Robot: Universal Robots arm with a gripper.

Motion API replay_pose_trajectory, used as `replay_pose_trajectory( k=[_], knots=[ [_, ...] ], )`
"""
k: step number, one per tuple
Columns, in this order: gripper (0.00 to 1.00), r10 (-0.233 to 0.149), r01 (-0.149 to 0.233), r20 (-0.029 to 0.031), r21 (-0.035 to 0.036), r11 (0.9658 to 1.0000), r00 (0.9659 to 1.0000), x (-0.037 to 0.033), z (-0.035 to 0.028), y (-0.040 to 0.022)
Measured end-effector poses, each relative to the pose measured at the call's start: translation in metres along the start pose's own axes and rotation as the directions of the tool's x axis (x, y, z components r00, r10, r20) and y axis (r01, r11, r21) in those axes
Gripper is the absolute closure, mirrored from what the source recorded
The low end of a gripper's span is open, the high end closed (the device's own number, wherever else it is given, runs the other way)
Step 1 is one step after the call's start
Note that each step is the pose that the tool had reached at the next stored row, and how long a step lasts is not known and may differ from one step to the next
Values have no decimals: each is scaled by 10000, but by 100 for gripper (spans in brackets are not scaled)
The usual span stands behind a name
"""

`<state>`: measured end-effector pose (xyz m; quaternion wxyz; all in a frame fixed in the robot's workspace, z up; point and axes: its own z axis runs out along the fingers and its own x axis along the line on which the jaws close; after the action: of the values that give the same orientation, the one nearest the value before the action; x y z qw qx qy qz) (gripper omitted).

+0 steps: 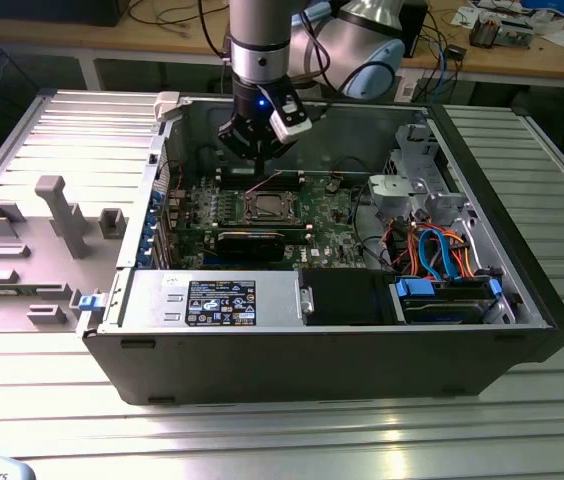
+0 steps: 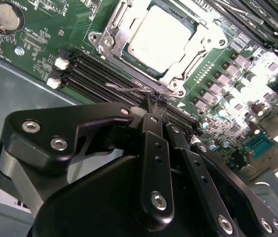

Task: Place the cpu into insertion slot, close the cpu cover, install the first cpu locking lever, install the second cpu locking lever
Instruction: 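Install the first cpu locking lever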

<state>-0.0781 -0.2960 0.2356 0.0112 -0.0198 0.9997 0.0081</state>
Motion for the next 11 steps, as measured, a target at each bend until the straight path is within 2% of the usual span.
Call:
replay_pose_trajectory(
  k=[2, 11],
  knots=[
    [89, 145, -145, 2, 3, 9999, 9999, -11, 4, -1],
    [89, 149, -149, 3, 9, 9999, 9999, -81, 30, -3]
  ],
)
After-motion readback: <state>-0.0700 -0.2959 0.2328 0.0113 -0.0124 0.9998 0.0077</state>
